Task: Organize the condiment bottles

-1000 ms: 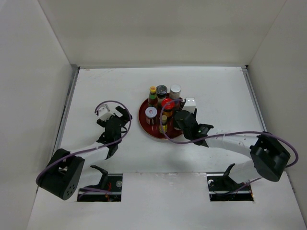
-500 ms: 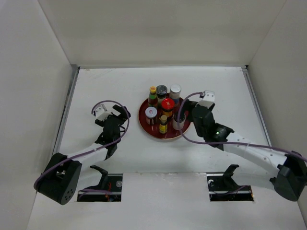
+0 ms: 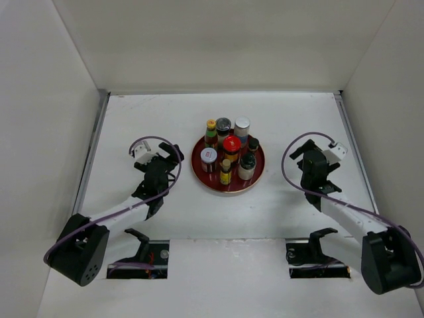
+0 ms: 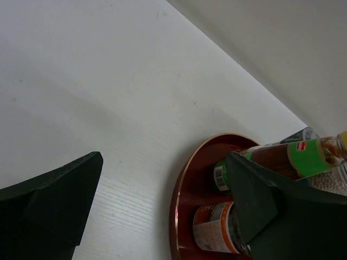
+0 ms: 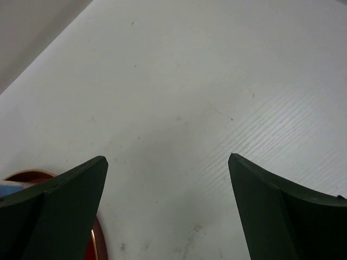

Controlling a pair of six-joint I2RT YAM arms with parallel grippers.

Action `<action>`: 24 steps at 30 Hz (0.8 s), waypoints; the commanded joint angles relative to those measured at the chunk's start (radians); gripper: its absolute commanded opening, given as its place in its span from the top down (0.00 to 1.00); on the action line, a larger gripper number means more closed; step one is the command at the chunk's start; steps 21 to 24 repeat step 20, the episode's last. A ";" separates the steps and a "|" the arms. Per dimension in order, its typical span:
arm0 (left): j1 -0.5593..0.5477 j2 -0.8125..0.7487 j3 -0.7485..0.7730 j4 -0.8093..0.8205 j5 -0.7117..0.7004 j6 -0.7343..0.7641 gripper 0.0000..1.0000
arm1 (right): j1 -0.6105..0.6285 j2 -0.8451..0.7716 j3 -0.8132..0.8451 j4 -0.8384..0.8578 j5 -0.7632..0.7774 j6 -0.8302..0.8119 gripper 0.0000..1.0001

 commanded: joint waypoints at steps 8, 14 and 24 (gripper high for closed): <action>0.010 0.003 0.037 0.017 0.007 0.000 0.00 | 0.090 0.114 -0.048 0.234 -0.024 0.038 0.00; 0.022 0.014 0.043 0.006 0.007 0.006 0.00 | 0.112 0.221 -0.036 0.282 -0.030 0.030 0.00; 0.033 0.041 0.082 -0.066 -0.002 0.010 0.00 | 0.170 0.255 -0.012 0.282 0.059 -0.002 0.00</action>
